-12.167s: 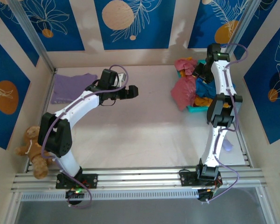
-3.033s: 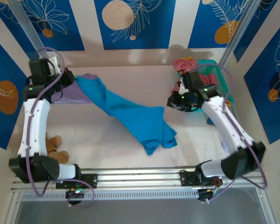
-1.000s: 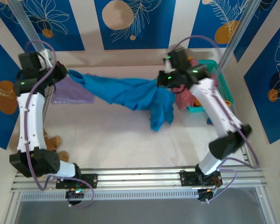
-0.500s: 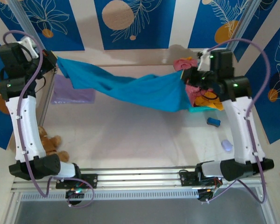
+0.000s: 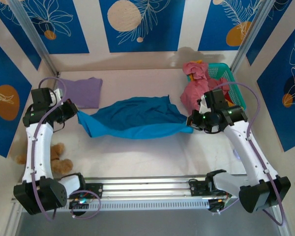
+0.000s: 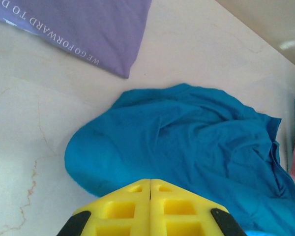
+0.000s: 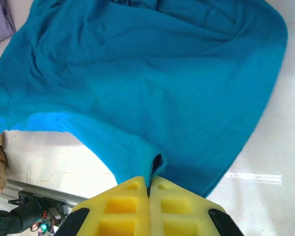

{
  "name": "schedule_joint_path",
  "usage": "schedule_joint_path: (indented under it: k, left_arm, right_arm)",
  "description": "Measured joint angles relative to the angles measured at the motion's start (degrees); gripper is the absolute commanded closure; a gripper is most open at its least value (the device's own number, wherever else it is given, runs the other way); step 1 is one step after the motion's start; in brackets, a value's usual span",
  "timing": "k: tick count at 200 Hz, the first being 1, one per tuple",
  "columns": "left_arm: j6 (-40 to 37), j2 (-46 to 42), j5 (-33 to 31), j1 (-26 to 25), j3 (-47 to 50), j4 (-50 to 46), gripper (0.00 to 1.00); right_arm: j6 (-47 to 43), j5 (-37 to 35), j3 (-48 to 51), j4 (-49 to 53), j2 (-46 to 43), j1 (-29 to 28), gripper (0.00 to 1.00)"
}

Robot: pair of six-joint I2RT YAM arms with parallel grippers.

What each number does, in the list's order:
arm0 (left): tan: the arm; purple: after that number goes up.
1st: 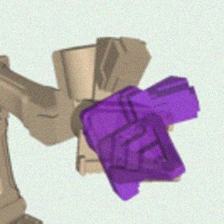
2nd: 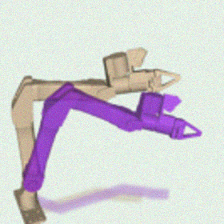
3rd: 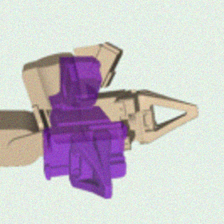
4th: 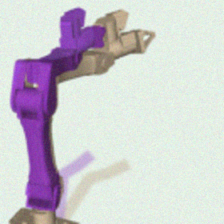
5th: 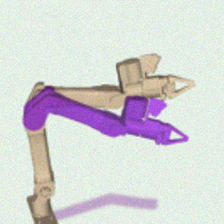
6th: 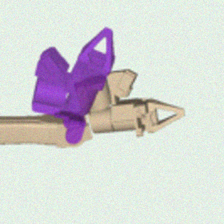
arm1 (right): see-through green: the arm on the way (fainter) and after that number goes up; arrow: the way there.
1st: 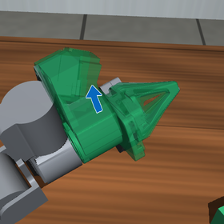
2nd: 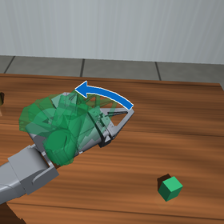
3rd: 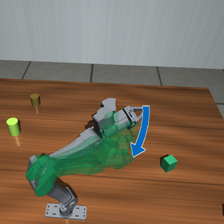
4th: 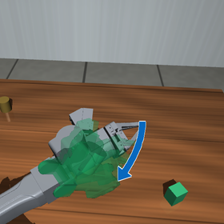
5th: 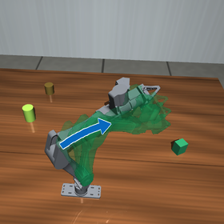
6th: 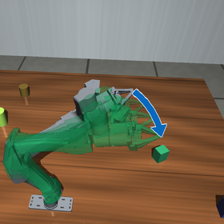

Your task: Fold and stack the t-shirts

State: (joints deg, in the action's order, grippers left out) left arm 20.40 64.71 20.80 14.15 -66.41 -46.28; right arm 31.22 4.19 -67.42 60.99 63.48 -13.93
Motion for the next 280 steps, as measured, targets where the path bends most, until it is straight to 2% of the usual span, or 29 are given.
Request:
schedule_joint_path:
  k: [23,71,97,143,179,224,255,280]
  left_arm:
    - [0.07,2.51,-0.02,0.0,-6.34,-0.94,1.0]
    - [0.48,13.4,-0.37,0.0,-38.95,-0.28,1.0]
    - [0.52,14.32,-0.44,0.0,-49.66,1.14,1.0]
    - [0.74,10.05,-0.96,0.0,-50.77,4.83,1.0]
    - [1.79,9.55,-1.75,0.0,-52.28,6.19,1.0]
    - [3.78,11.17,-1.2,0.0,-54.01,7.39,1.0]
    - [6.27,17.05,1.86,0.0,-53.9,8.09,1.0]
    - [8.17,23.32,3.26,-0.02,-52.94,9.29,1.0]
  right_arm:
    - [-0.31,-1.05,-6.32,0.44,1.77,0.0,1.0]
    - [-4.31,-5.57,-34.38,-2.49,7.65,-1.22,1.0]
    - [-7.54,-9.79,-43.43,-5.4,7.1,-4.7,1.0]
    - [-14.71,-18.91,-43.23,-12.15,1.33,-12.76,1.0]
    - [-18.49,-23.91,-43.58,-14.36,-0.07,-14.88,1.0]
    - [-20.7,-26.67,-43.69,-14.71,2.84,-13.77,1.0]
    - [-19.61,-23.15,-44.02,-14.51,9.99,-8.13,1.0]
    - [-18.45,-19.76,-44.0,-14.45,16.52,-5.68,1.0]
